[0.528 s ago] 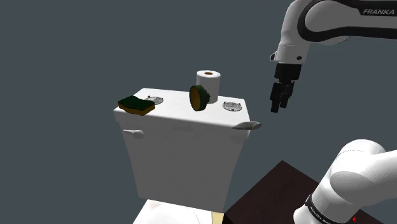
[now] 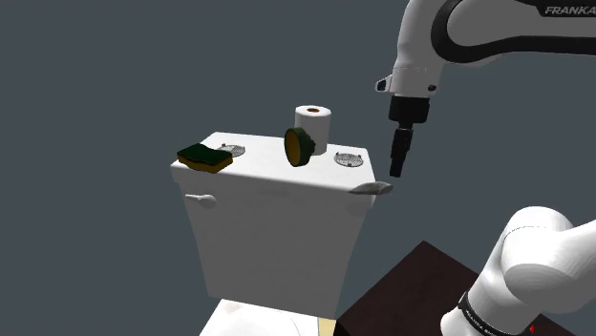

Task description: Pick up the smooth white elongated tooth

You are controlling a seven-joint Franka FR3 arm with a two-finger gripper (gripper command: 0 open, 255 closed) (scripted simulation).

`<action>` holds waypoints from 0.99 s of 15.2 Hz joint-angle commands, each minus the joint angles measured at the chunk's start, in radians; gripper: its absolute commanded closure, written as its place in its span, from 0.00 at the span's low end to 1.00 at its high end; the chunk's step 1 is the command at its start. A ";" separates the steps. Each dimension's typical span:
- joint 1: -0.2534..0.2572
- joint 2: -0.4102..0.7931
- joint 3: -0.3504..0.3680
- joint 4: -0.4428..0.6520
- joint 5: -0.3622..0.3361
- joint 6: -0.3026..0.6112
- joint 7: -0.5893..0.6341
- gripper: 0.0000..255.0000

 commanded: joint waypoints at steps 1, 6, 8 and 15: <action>0.047 0.015 0.030 0.009 0.021 0.018 -0.041 0.00; 0.072 0.015 0.048 -0.030 0.033 0.063 -0.068 0.00; 0.072 0.011 0.051 -0.059 0.035 0.089 -0.072 0.00; 0.073 0.010 0.054 -0.094 0.038 0.122 -0.076 1.00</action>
